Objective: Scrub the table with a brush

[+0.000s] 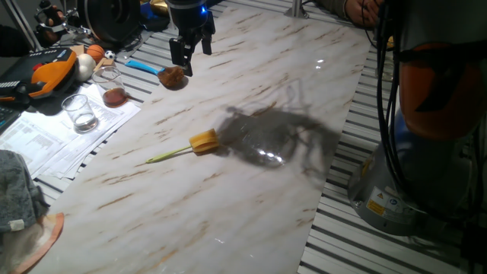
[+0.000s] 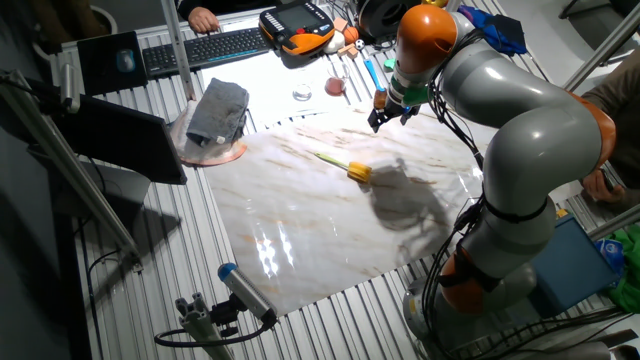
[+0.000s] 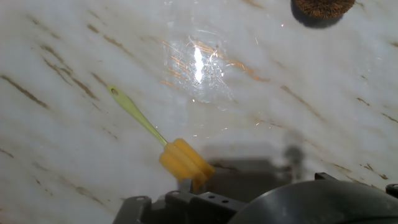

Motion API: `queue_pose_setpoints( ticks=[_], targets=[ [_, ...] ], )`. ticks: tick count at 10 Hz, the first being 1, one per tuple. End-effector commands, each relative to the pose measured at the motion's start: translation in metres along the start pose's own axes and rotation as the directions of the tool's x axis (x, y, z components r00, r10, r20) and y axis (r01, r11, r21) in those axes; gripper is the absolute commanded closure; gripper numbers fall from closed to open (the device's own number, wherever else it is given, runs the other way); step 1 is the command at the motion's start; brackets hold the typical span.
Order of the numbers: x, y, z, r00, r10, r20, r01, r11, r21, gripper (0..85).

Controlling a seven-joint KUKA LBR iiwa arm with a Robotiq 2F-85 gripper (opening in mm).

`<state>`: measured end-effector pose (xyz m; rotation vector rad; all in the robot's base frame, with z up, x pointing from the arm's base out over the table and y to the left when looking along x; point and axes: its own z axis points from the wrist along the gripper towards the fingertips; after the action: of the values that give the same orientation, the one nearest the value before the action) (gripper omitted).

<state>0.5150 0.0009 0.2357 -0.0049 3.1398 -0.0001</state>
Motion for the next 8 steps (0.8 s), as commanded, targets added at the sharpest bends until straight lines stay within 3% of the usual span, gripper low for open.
queue_pose_setpoints(
  ticks=[1,8],
  targets=[
    [0.0001,-0.0002,-0.0002,0.942,-0.174,-0.287,0.183,0.983,0.006,85.0],
    [0.0004,-0.0005,-0.0002,0.942,-0.179,-0.282,0.188,0.982,0.003,85.0]
  ],
)
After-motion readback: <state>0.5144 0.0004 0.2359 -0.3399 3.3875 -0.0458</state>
